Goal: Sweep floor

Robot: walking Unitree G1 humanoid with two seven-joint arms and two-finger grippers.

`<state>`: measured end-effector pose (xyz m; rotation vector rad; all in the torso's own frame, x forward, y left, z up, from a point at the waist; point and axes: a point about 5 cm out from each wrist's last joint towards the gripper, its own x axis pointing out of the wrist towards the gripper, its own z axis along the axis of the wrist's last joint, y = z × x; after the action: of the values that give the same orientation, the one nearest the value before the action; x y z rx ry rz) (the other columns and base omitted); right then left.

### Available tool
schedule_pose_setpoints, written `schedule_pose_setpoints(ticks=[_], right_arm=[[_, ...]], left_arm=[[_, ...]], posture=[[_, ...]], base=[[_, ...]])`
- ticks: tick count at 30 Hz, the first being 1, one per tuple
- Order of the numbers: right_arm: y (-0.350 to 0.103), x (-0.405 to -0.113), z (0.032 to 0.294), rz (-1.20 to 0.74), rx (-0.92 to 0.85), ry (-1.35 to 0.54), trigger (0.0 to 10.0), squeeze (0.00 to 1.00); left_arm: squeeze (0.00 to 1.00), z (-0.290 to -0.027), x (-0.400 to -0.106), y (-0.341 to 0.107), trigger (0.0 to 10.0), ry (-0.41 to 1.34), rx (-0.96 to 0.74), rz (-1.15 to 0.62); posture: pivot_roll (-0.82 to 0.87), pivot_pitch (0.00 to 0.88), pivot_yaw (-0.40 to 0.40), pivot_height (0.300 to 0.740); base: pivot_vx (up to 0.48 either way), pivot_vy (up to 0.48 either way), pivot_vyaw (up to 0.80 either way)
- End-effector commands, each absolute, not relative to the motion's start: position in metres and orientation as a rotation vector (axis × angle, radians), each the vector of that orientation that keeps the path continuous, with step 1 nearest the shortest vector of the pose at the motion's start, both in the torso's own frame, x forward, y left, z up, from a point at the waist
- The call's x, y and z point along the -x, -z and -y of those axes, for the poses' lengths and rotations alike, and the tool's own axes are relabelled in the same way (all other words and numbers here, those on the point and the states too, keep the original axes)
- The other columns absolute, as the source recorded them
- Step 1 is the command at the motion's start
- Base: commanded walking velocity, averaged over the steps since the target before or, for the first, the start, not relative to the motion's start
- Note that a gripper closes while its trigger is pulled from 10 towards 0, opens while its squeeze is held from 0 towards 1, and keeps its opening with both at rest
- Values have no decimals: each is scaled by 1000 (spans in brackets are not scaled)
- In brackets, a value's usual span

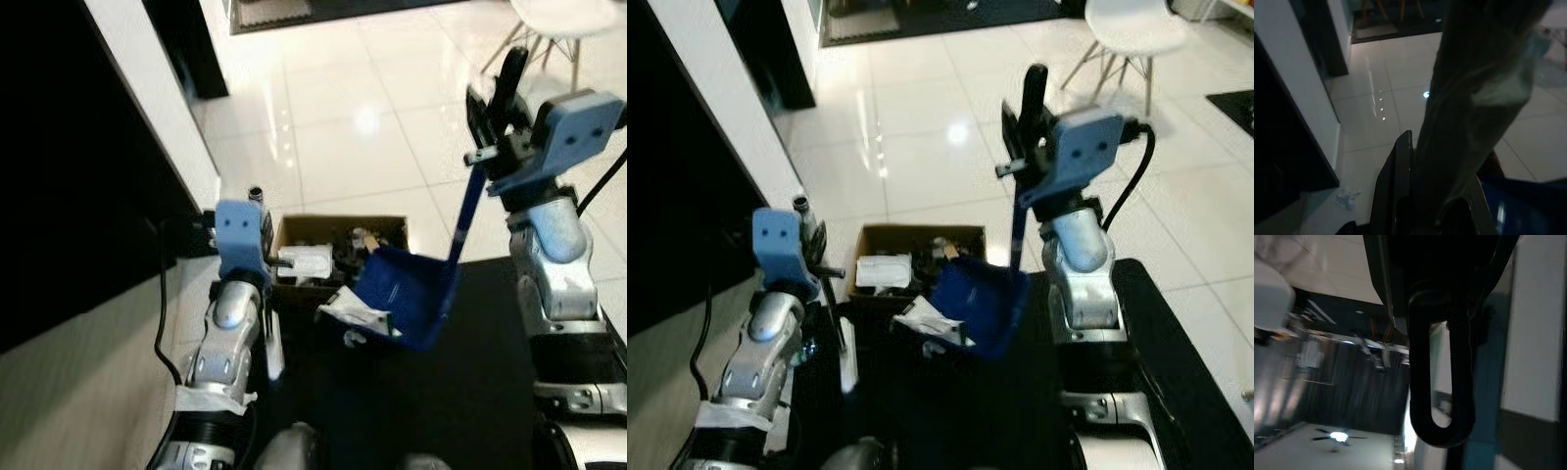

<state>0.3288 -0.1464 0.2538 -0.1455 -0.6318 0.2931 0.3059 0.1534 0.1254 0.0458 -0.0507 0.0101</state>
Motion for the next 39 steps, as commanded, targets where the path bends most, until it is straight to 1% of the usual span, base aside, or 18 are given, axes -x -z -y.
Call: schedule_pose_setpoints(ticks=[1,39], right_arm=[[-258,-326,152,665,136,-274,10000,0],[-257,-326,152,666,135,-269,10000,0]], left_arm=[[0,-152,-306,-129,10000,-5,-72,79],[0,-152,-307,-130,10000,-3,-68,83]], posture=[[-39,84,43,740],[-37,83,45,740]], base=[[480,0,0],[472,0,0]])
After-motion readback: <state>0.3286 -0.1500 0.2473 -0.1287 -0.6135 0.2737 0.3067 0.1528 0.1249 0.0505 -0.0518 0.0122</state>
